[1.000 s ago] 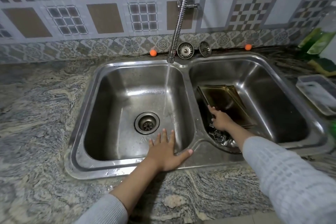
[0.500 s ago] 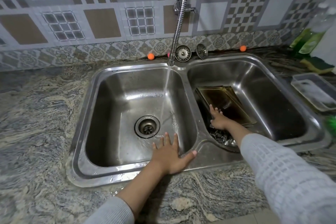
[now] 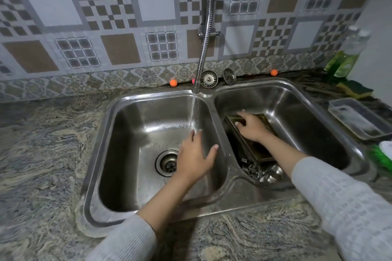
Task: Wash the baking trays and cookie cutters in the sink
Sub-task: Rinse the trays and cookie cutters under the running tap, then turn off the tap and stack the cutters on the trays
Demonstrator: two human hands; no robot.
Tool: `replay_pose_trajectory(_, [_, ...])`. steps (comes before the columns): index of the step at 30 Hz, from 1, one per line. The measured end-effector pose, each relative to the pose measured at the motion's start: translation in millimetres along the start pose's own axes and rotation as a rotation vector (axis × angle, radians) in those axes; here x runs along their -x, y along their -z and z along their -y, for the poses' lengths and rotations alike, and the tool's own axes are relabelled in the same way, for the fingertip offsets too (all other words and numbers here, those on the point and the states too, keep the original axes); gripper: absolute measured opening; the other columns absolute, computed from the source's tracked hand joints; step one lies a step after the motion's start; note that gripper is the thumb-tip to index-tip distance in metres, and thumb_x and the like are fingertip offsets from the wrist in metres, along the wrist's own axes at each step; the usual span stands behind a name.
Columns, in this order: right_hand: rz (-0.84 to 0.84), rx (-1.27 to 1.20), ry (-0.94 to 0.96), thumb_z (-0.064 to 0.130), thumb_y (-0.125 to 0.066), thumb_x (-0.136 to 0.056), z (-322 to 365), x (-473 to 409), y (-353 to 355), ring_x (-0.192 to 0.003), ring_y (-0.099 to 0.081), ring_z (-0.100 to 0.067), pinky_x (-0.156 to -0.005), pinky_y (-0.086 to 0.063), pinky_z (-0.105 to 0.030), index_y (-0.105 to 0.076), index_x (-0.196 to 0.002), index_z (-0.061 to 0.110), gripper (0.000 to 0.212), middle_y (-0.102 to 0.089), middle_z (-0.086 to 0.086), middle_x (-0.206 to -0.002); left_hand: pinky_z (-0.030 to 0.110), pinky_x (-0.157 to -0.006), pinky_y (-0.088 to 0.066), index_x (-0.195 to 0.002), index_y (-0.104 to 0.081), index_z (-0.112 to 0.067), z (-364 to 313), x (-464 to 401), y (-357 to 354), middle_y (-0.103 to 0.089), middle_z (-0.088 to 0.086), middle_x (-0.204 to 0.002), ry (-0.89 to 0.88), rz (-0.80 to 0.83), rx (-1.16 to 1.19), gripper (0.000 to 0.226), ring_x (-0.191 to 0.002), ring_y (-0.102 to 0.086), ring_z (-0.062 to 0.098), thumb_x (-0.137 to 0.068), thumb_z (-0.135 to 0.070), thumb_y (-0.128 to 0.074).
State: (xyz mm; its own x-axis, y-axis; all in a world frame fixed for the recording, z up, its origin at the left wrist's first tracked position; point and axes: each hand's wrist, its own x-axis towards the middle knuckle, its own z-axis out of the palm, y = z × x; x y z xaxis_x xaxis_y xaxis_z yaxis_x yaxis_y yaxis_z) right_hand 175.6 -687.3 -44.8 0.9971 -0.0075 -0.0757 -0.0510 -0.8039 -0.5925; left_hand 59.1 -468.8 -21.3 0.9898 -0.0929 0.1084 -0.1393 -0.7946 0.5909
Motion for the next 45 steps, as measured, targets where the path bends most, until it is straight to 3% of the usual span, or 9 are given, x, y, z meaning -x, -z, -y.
replay_pose_trajectory(5, [-0.177, -0.116, 0.212, 0.017, -0.056, -0.092, 48, -41, 44, -0.135, -0.039, -0.022, -0.11, -0.027, -0.025, -0.049, -0.136, 0.008, 0.045, -0.043, -0.01, -0.145, 0.041, -0.089, -0.047, -0.127, -0.053, -0.009, -55, -62, 35, -0.05, 0.011, -0.12, -0.126, -0.437, 0.067, 0.044, -0.114, -0.047, 0.028, -0.088, -0.028, -0.059])
replay_pose_trajectory(9, [-0.228, -0.228, 0.324, 0.014, -0.056, -0.092, 77, -81, 77, -0.127, -0.049, -0.023, -0.106, -0.036, -0.027, -0.051, -0.134, 0.008, 0.043, -0.051, -0.009, -0.138, 0.042, -0.088, -0.047, -0.122, -0.055, -0.011, -88, -111, 52, -0.048, 0.012, -0.118, -0.127, -0.708, 0.039, 0.042, -0.108, -0.047, 0.029, -0.082, -0.02, -0.061])
replay_pose_trajectory(11, [-0.221, -0.284, 0.359, 0.015, -0.055, -0.093, 86, -101, 92, -0.126, -0.049, -0.022, -0.107, -0.038, -0.033, -0.048, -0.136, 0.009, 0.044, -0.051, -0.008, -0.138, 0.039, -0.09, -0.047, -0.129, -0.049, -0.01, -99, -132, 57, -0.044, 0.012, -0.123, -0.076, -0.73, 0.055, 0.047, -0.111, -0.045, 0.028, -0.084, -0.015, -0.061])
replay_pose_trajectory(15, [-0.273, -0.283, 0.439, 0.012, -0.054, -0.094, 100, -140, 117, -0.128, -0.046, -0.023, -0.108, -0.035, -0.031, -0.047, -0.136, 0.006, 0.043, -0.049, -0.01, -0.139, 0.035, -0.089, -0.042, -0.138, -0.043, -0.01, -112, -159, 58, -0.046, 0.01, -0.129, 0.003, -0.728, 0.094, 0.051, -0.115, -0.045, 0.027, -0.088, -0.004, -0.052])
replay_pose_trajectory(20, [-0.302, -0.195, 0.517, 0.005, -0.053, -0.091, 103, -185, 129, -0.112, -0.056, -0.026, -0.091, -0.038, -0.021, -0.059, -0.124, 0.004, 0.034, -0.06, -0.012, -0.123, 0.026, -0.08, -0.042, -0.135, -0.046, -0.014, -112, -169, 54, -0.056, 0.006, -0.122, 0.059, -0.751, 0.138, 0.055, -0.108, -0.054, 0.022, -0.084, 0.005, -0.051])
replay_pose_trajectory(25, [-0.299, -0.136, 0.59, 0.01, -0.057, -0.092, 104, -212, 125, -0.105, -0.061, -0.027, -0.096, -0.047, -0.034, -0.068, -0.108, 0.0, 0.021, -0.066, -0.014, -0.114, 0.028, -0.087, -0.045, -0.133, -0.05, -0.015, -107, -173, 52, -0.06, 0.004, -0.12, 0.06, -0.8, 0.114, 0.056, -0.109, -0.056, 0.021, -0.082, 0.008, -0.054])
replay_pose_trajectory(31, [-0.356, -0.125, 0.661, 0.018, -0.052, -0.096, 107, -226, 129, -0.092, -0.062, -0.029, -0.078, -0.049, -0.033, -0.07, -0.102, 0.003, 0.023, -0.068, -0.014, -0.101, 0.031, -0.086, -0.047, -0.131, -0.053, -0.011, -106, -174, 50, -0.062, 0.005, -0.119, 0.042, -0.84, 0.085, 0.054, -0.107, -0.058, 0.022, -0.081, 0.011, -0.051])
replay_pose_trajectory(38, [-0.411, -0.335, 0.417, 0.011, -0.045, -0.095, 142, -241, 145, -0.083, -0.058, -0.02, -0.078, -0.05, -0.032, -0.065, -0.1, 0.007, 0.022, -0.067, -0.006, -0.094, 0.013, -0.079, -0.035, -0.133, -0.051, -0.011, -104, -174, 48, -0.061, 0.006, -0.12, 0.042, -0.85, 0.039, 0.051, -0.106, -0.057, 0.02, -0.086, 0.009, -0.047])
replay_pose_trajectory(45, [-0.371, -0.348, 0.284, 0.014, -0.051, -0.096, 154, -254, 149, -0.083, -0.059, -0.017, -0.075, -0.045, -0.028, -0.063, -0.094, 0.012, 0.013, -0.065, 0.0, -0.093, 0.011, -0.08, -0.033, -0.134, -0.05, -0.011, -107, -172, 49, -0.06, 0.006, -0.121, 0.03, -0.837, 0.017, 0.052, -0.107, -0.057, 0.02, -0.086, 0.01, -0.047])
